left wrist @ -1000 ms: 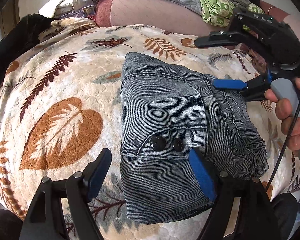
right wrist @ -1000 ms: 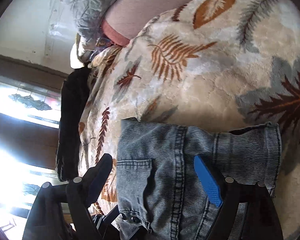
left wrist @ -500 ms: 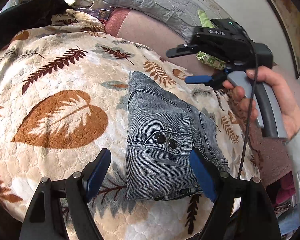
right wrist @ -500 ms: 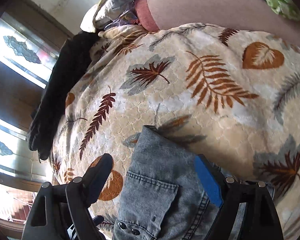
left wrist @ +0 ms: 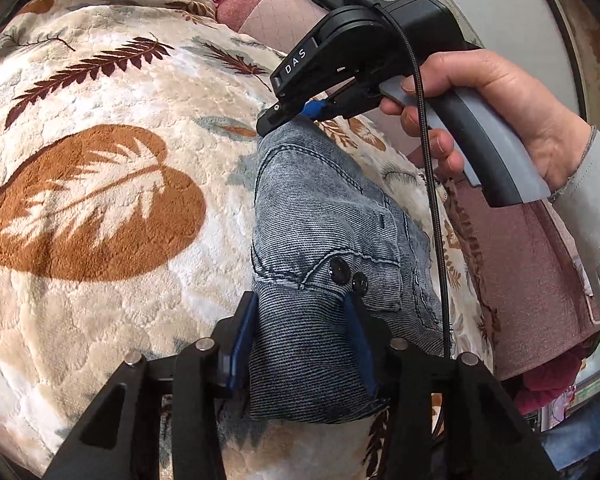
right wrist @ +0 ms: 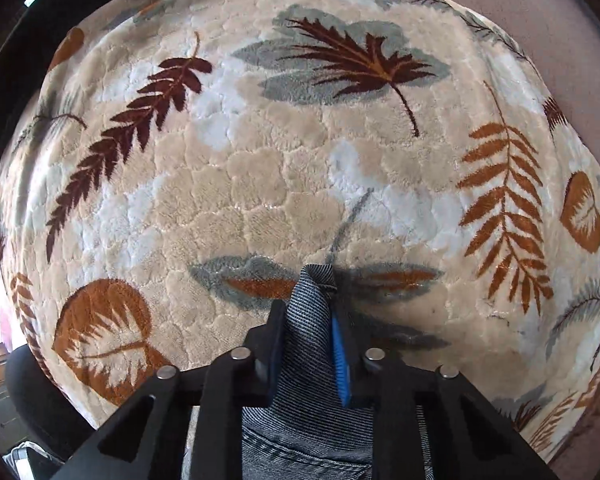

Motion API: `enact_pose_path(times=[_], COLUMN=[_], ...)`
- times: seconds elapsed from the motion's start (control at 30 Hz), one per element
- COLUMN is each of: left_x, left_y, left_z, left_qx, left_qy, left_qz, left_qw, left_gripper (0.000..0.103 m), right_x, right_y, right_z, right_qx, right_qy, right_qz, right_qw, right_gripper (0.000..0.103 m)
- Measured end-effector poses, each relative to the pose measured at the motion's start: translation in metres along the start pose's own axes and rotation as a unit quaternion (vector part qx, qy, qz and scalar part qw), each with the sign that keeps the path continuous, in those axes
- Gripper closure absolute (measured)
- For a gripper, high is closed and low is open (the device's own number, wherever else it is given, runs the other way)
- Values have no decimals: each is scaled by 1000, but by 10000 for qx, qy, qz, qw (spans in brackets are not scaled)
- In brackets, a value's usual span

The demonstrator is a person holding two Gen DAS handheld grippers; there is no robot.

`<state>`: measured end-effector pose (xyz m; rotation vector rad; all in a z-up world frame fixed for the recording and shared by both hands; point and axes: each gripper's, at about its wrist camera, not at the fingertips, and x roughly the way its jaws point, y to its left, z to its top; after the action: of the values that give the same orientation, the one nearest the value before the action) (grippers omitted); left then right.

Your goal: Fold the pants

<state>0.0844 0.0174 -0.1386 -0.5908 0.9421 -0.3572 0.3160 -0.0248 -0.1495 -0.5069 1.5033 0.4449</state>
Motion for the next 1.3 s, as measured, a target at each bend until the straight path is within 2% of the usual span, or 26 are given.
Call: enact_pose_path(times=[0.1, 0.2, 0.23, 0.27, 0.3, 0.33, 0.4, 0.43, 0.5, 0.53, 0.57, 0.73, 0.77, 0.83, 0.9, 1.03, 1.13, 1.2, 1.23, 1.27, 1.3], left_x=[2, 3, 4, 3, 4, 4, 6, 7, 7, 7, 6, 2, 1, 0, 1, 1, 0, -3, -6, -11, -17], left_y=[-4, -6, -6, -5, -6, -6, -6, -6, -5, -5, -5, -1, -1, -1, -2, -6, -8, -10, -13, -15, -19], left_z=[-1, -1, -1, -1, -1, -1, 1, 1, 0, -1, -2, -6, -6, -6, -6, -7, -8, -9, -9, -9, -9], left_qx=[134, 145, 147, 164, 198, 224, 218, 237, 225, 229, 233, 257, 261, 257, 264, 343, 363, 409, 439, 483, 517], left_qy=[-12, 17, 22, 31, 19, 6, 4, -4, -10, -10, -12, -20, -21, -24, -32, -78, -104, -119, -136, -170, -248], left_qz=[61, 55, 66, 85, 112, 128, 116, 118, 104, 103, 100, 86, 83, 89, 101, 181, 237, 310, 353, 402, 471], left_qw=[9999, 9999, 9999, 9998, 9997, 9997, 9997, 9996, 9997, 9997, 9997, 9996, 9996, 9996, 9996, 9992, 9990, 9986, 9983, 9979, 9972], left_gripper=[65, 67, 67, 67, 67, 67, 66, 66, 66, 66, 66, 66, 66, 65, 65, 65, 63, 62, 61, 62, 62], right_x=[-6, -18, -17, -10, -3, -1, -11, -20, -38, -45, -48, -31, -22, -10, -8, -7, -12, -27, -36, -46, -56], right_y=[1, -6, -11, -13, -12, -10, -17, -23, -30, -30, -29, -17, -19, -18, -17, -14, -15, -16, -17, -20, -24], right_z=[-2, -4, -4, -4, -5, -6, -6, -6, -7, -7, -9, -16, -17, -16, -16, -14, -17, -26, -33, -41, -51], right_qx=[-31, 152, 292, 343, 300, 276, 541, 695, 857, 850, 791, 517, 542, 405, 390, 392, 627, 752, 853, 992, 1123], right_qy=[-139, -607, -665, -542, -479, -519, -795, -963, -1177, -1189, -1174, -748, -647, -493, -571, -710, -904, -1152, -1284, -1439, -1575], right_qz=[-154, -231, -74, 97, 69, -10, 177, 239, 354, 415, 398, 314, 358, 365, 250, 51, -9, 51, 58, 173, 341], right_qw=[9998, 9978, 9973, 9979, 9984, 9983, 9952, 9926, 9887, 9884, 9891, 9954, 9958, 9973, 9973, 9967, 9939, 9905, 9880, 9845, 9805], right_gripper=[88, 94, 94, 94, 94, 94, 90, 84, 64, 45, 40, 40, 51, 82, 91, 94, 93, 85, 75, 68, 65])
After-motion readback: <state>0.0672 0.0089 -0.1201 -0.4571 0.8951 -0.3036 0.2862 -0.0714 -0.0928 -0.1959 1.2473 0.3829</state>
